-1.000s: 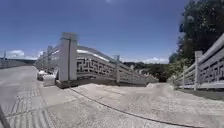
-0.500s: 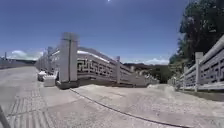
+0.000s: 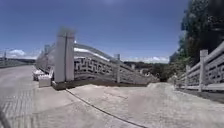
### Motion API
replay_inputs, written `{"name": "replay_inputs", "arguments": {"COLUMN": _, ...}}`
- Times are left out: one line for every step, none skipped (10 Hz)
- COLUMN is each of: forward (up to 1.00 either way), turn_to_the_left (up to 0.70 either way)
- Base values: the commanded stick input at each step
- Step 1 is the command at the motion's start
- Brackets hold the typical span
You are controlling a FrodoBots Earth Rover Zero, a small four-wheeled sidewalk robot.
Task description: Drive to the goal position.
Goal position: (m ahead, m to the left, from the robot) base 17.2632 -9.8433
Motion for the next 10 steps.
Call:
{"name": "replay_inputs", "arguments": {"forward": 0.45, "turn_to_the_left": 0.0}}
{"name": "replay_inputs", "arguments": {"forward": 0.43, "turn_to_the_left": 0.0}}
{"name": "replay_inputs", "arguments": {"forward": 0.25, "turn_to_the_left": 0.0}}
{"name": "replay_inputs", "arguments": {"forward": 0.03, "turn_to_the_left": 0.0}}
{"name": "replay_inputs", "arguments": {"forward": 0.0, "turn_to_the_left": 0.0}}
{"name": "replay_inputs", "arguments": {"forward": 0.0, "turn_to_the_left": 0.0}}
{"name": "replay_inputs", "arguments": {"forward": 0.0, "turn_to_the_left": 0.0}}
{"name": "replay_inputs", "arguments": {"forward": 0.0, "turn_to_the_left": 0.0}}
{"name": "replay_inputs", "arguments": {"forward": 0.0, "turn_to_the_left": 0.0}}
{"name": "replay_inputs", "arguments": {"forward": 0.0, "turn_to_the_left": 0.0}}
